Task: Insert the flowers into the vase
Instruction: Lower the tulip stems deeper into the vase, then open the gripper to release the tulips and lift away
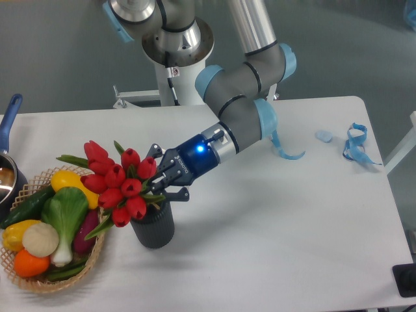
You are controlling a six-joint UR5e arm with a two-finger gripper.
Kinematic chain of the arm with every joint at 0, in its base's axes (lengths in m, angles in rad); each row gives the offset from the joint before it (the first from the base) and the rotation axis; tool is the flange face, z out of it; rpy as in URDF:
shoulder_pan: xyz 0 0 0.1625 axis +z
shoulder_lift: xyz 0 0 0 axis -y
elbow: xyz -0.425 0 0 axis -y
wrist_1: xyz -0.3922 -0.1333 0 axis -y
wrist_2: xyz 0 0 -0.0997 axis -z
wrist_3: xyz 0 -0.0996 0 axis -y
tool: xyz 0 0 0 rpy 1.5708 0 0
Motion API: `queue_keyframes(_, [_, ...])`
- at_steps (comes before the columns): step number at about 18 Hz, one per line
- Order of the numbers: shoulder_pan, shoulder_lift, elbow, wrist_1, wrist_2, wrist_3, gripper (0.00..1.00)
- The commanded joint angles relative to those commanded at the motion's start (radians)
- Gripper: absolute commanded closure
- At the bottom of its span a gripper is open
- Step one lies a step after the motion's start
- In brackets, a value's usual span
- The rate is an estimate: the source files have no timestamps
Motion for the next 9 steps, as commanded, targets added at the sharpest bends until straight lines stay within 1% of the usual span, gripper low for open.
queue_keyframes(2, [0.0,-0.006,-0.002,-0.002,0.0,0.012,0.66])
queue_keyframes(3, [0.0,-0.008,-0.002,-0.002,0.0,0.027,0.56])
queue_keyframes(4, [0.001,-0.008,-0.003,-0.002,0.0,0.041,0.42])
queue_keyframes(5, [0.005,-0.008,-0.002,0.0,0.0,0.052,0.25])
queue_keyframes(6, [0.008,-0.006,-0.002,0.0,0.0,0.054,0.14])
queue_keyframes(8, [0.011,-0.002,-0.002,0.0,0.0,0.055,0.01])
queue_keyframes(9, [0.015,0.0,-0.002,0.0,0.0,0.055,0.0])
